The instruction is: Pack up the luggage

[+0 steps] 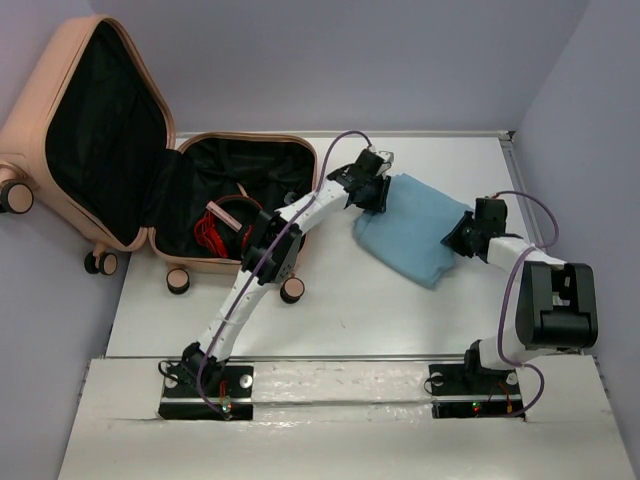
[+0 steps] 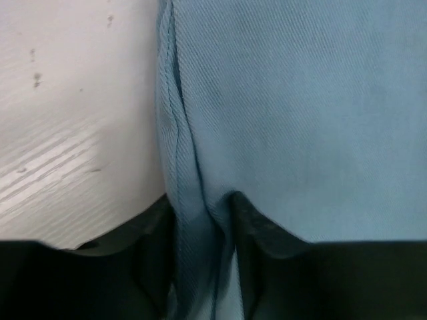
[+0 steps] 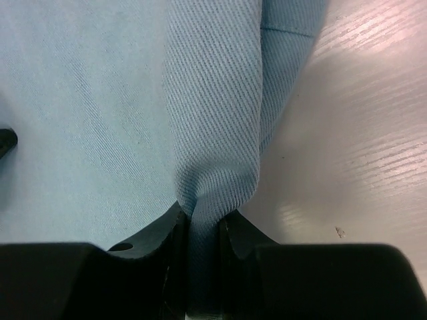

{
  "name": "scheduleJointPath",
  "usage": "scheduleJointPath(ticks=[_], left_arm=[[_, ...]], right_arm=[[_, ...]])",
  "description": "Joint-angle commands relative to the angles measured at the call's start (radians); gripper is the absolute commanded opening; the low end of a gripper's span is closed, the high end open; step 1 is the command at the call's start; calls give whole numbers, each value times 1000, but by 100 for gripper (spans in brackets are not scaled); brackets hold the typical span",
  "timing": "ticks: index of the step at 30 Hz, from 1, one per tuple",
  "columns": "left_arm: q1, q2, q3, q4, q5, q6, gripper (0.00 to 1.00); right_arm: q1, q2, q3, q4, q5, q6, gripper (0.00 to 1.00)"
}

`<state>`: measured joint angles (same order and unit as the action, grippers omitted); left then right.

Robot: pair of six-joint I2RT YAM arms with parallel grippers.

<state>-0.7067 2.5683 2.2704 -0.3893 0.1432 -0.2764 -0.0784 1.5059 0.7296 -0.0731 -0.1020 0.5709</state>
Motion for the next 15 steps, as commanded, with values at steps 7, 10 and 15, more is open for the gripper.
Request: scheduleJointPath(ticks=[7, 10, 15], left_arm=[[-16, -42, -156, 96, 193, -37, 6], [-16, -168, -207, 168, 200, -49, 6], [-11, -362, -265, 227, 203, -73, 6]], right_arm=[[-4, -97, -13, 53, -76, 1, 20], [-4, -154, -15, 56, -99, 4, 16], [-4, -285, 31, 16, -126, 23, 15]])
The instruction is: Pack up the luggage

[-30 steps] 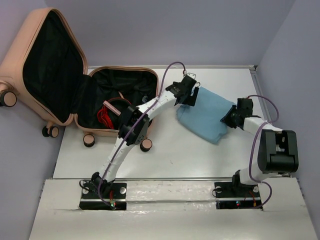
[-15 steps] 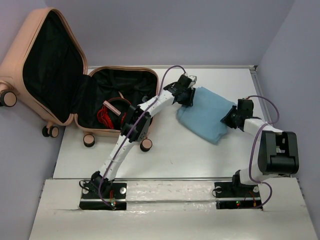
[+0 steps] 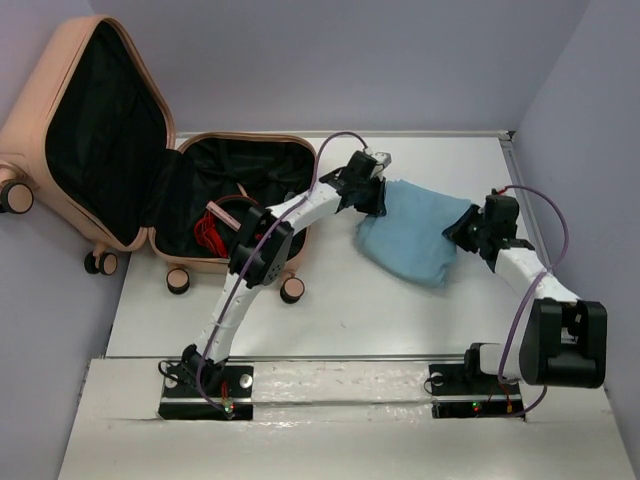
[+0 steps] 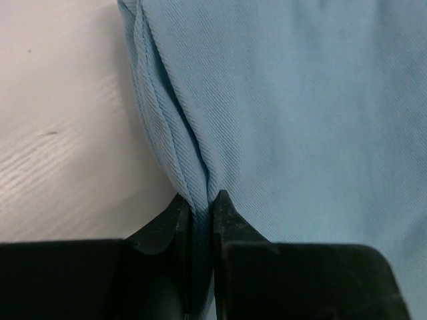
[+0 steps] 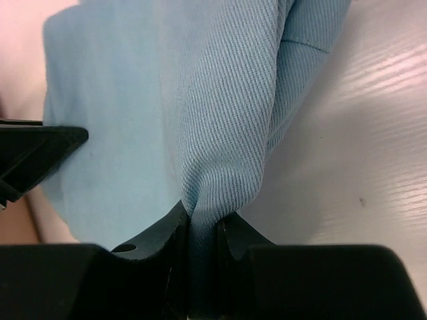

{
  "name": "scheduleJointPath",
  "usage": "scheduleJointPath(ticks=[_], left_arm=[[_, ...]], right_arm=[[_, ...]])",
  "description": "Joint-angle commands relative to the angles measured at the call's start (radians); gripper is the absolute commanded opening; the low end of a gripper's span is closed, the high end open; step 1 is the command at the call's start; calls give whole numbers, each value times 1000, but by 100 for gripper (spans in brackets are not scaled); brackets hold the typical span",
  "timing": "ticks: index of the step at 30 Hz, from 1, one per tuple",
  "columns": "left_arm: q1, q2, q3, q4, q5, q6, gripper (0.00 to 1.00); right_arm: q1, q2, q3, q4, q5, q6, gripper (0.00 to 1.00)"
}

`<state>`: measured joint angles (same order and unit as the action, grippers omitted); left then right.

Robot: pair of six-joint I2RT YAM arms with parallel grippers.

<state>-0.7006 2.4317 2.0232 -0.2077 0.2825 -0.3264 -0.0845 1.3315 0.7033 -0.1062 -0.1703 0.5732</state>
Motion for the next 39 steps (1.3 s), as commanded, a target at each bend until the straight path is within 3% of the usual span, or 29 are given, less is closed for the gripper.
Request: scheduleJointPath(ticks=[1, 8, 13, 18, 19, 20, 21, 22, 23, 24, 26, 33, 35, 36, 39], left_arm=[[-10, -274, -20, 50, 64, -31, 6], [82, -447, 11, -4, 58, -46, 6], [272, -589, -4, -104, 20, -30, 6], [510, -741, -234, -76, 7, -74, 6], [579, -781, -285, -88, -47, -77, 6], [611, -796, -285, -108, -105, -76, 19], [647, -828, -332, -123, -182, -74, 40], [682, -845, -360, -124, -201, -74, 66], [752, -862, -406, -134, -233, -69, 99], [776, -881, -425, -140, -244, -68, 99], [794, -963, -472, -150, -284, -50, 99], [783, -1379, -681, -153, -430, -59, 99], [785, -1538, -771, -176, -561, -71, 98], [783, -1594, -802, -185, -562, -71, 97], [783, -1799, -889, -239, -783, -103, 95]], right_arm=[[21, -121, 96, 30, -69, 22, 14], [250, -60, 390, -32, -15, 46, 14], [422, 131, 672, -32, -3, 71, 14], [577, 404, 962, -39, -20, 108, 14], [625, 505, 1048, -38, -40, 126, 14], [652, 559, 1093, -38, -46, 126, 14], [701, 675, 1140, -39, -70, 134, 26], [718, 740, 1194, -50, -95, 132, 39], [735, 802, 1320, -112, -113, 113, 65], [750, 858, 1384, -150, -112, 91, 77], [759, 981, 1529, -265, -113, 29, 92], [769, 1023, 1659, -388, -112, -88, 93], [769, 967, 1633, -380, -118, -114, 93], [779, 948, 1627, -379, -118, -127, 93], [789, 885, 1610, -375, -112, -168, 93]])
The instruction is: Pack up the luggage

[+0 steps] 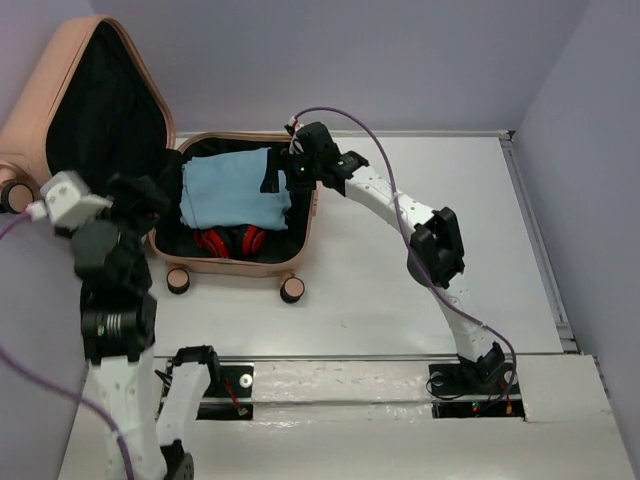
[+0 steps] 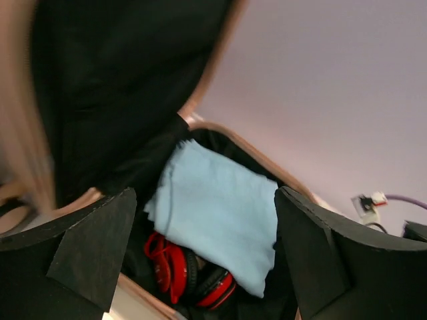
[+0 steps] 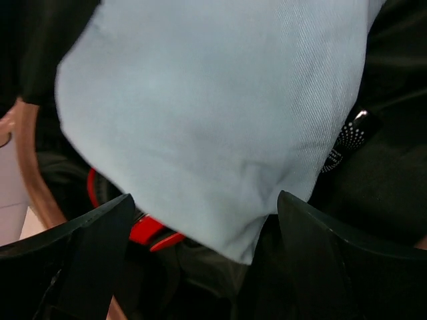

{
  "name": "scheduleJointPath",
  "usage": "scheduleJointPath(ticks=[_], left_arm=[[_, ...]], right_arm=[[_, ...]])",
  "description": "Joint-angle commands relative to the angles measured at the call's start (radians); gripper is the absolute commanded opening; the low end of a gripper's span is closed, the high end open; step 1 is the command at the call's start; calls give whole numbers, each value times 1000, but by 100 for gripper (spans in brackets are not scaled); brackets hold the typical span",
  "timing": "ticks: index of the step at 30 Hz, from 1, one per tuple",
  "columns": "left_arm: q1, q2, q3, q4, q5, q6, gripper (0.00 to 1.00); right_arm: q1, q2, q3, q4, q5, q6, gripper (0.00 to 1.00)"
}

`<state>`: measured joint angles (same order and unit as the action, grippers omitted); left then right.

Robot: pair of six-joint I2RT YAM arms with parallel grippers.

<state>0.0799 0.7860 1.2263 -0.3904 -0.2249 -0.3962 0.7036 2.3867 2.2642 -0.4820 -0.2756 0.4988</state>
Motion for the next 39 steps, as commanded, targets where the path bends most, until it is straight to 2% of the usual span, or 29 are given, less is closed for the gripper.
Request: scheduleJointPath(ticks=[1, 2, 3, 4, 6, 7, 8, 9, 10, 11, 12, 14, 18, 22, 25, 26, 27, 28, 29, 31, 32, 33, 36, 37, 38, 39], left_arm=[[3, -272, -135, -35, -380, -35, 91], [1, -318, -142, -28, -430, -30, 88], [-9, -336, -137, -45, -553, -32, 87], [-22, -324, -134, -100, -612, -52, 88], [-28, -304, -158, -99, -714, -40, 88], [-26, -286, -177, -18, -731, -18, 88], [-26, -268, -204, 29, -751, 50, 88], [-28, -198, -203, 82, -795, 74, 88], [-26, -148, -197, 99, -809, 94, 89], [-25, -101, -182, 105, -827, 118, 89], [-6, -5, -138, 114, -843, 141, 90], [21, 76, -59, 140, -815, 157, 90], [55, 269, 93, 97, -814, 148, 90], [89, 344, 69, 162, -844, 215, 86], [141, 369, 29, 186, -831, 220, 71], [147, 375, 16, 199, -830, 238, 60], [150, 378, 10, 214, -832, 253, 56], [150, 389, 7, 235, -831, 267, 46], [150, 391, 9, 240, -817, 278, 25], [149, 391, 6, 254, -798, 289, 6], [149, 387, 6, 252, -788, 289, 6], [147, 381, 1, 254, -745, 287, 6], [84, 334, -39, 289, -742, 309, 6], [27, 305, -50, 312, -745, 319, 6], [-15, 291, -63, 323, -754, 326, 6], [-60, 277, -88, 334, -783, 341, 6]], right_arm=[[0, -219, 19, 3, -14, -103, 93], [0, -248, -6, 9, -22, -108, 93], [0, -311, -35, 17, -27, -115, 93], [0, -348, -113, 41, -37, -121, 93], [0, -424, -213, 75, -40, -135, 92], [0, -507, -270, 120, -51, -137, 92], [0, -549, -396, 149, -59, -140, 90], [0, -592, -463, 201, -69, -140, 89], [0, -675, -530, 226, -73, -138, 88], [0, -676, -598, 256, -74, -138, 88], [0, -751, -730, 313, -64, -137, 88], [0, -831, -895, 353, -42, -143, 93], [0, -824, -997, 373, -8, -158, 98], [0, -773, -1049, 425, -7, -148, 98], [0, -701, -1040, 433, 18, -140, 98], [0, -678, -1016, 428, 27, -138, 97], [0, -655, -1002, 422, 39, -135, 97], [0, -617, -991, 413, 55, -131, 96], [0, -601, -974, 413, 70, -125, 93], [0, -554, -954, 407, 69, -118, 89], [0, -540, -944, 405, 62, -117, 78], [0, -528, -925, 404, 56, -109, 72], [0, -494, -911, 410, 44, -92, 57], [0, -488, -904, 413, 42, -88, 43], [0, -483, -904, 416, 44, -80, 43], [0, -478, -905, 421, 42, -71, 35]])
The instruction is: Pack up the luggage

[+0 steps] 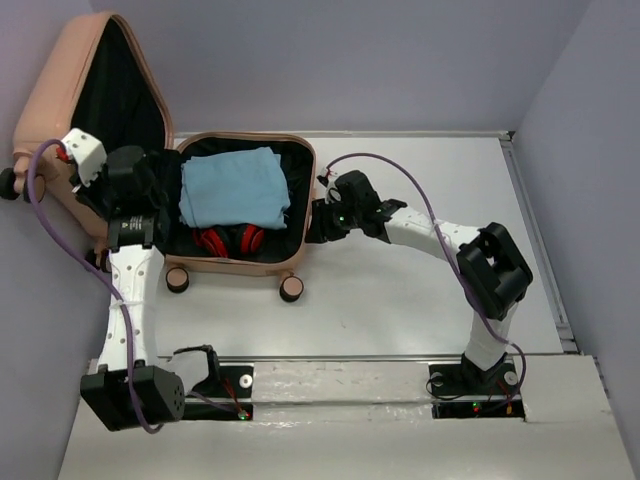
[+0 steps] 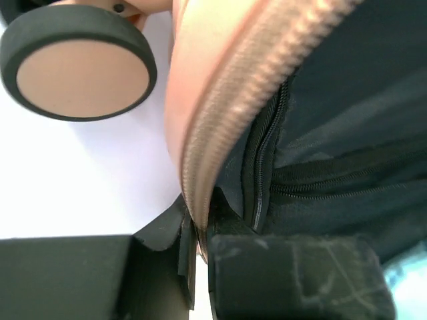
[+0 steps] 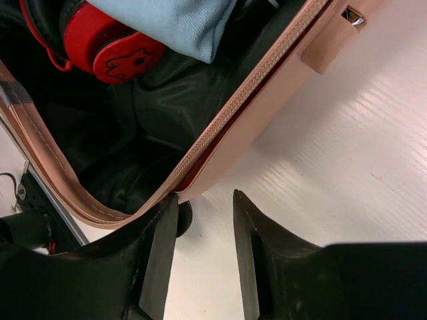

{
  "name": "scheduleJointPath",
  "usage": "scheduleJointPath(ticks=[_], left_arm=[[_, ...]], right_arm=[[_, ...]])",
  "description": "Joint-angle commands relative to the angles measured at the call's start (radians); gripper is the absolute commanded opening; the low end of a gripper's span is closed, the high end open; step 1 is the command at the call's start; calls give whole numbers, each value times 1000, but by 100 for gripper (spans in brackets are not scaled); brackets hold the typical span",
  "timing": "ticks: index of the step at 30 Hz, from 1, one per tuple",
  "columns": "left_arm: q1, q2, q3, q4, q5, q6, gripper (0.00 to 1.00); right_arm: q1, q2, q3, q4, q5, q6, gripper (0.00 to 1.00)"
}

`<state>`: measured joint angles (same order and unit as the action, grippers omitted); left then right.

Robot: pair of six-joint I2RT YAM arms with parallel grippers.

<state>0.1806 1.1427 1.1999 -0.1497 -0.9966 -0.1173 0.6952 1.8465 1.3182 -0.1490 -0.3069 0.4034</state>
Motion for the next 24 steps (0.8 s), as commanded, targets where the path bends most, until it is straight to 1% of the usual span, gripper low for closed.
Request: scheduleJointPath(ticks=[1, 2, 3, 5, 6, 7, 8, 11, 12, 14, 15, 16, 17, 18, 19, 20, 21, 22, 24], left_arm=[[-214, -93, -75, 108, -20, 74, 6], [-318, -121, -88, 128, -30, 74, 6], [-367, -133, -106, 133, -55, 74, 6], [-461, -164, -118, 134, -80, 65, 6], [-548, -173, -131, 134, -88, 59, 6], [-593, -194, -138, 133, -99, 53, 6], [-684, -204, -155, 131, -105, 36, 6], [-835, -216, -169, 115, -108, 7, 6], [-946, -213, -169, 108, -94, -11, 6], [-1053, -198, -155, 93, -42, -15, 6], [-1186, -192, -122, 84, -18, -36, 6], [-1252, -181, -103, 91, 2, -28, 14], [-1312, -172, -80, 96, 15, -15, 26], [-1369, -160, -22, 96, 29, 4, 42], [-1417, -144, 9, 96, 38, 17, 61], [-1501, -114, 67, 95, 45, 28, 86], [-1530, -98, 96, 93, 53, 34, 92], [-1555, -87, 119, 93, 90, 36, 95], [-1577, -61, 179, 91, 131, 28, 96]], right_arm=[[9, 65, 38, 94, 69, 28, 32], [9, 68, 39, 97, 59, 31, 29], [9, 71, 41, 97, 57, 37, 18], [9, 72, 36, 101, 54, 43, 11], [9, 71, 33, 101, 55, 44, 7], [9, 63, 27, 104, 58, 45, 7], [9, 57, 15, 106, 68, 48, 7], [9, 25, -5, 108, 84, 38, 7], [9, 13, -26, 108, 98, 32, 7], [9, -32, -54, 104, 135, 22, 7], [9, -49, -86, 101, 144, 14, 7], [-2, -68, -108, 98, 153, 12, 7], [-11, -108, -131, 98, 169, 12, 7], [-29, -128, -154, 98, 175, 15, 7], [-39, -147, -201, 98, 183, 12, 7], [-49, -185, -223, 98, 193, 11, 7], [-60, -185, -247, 97, 195, 11, 7], [-71, -229, -273, 97, 196, 12, 7], [-111, -279, -356, 97, 201, 17, 7]])
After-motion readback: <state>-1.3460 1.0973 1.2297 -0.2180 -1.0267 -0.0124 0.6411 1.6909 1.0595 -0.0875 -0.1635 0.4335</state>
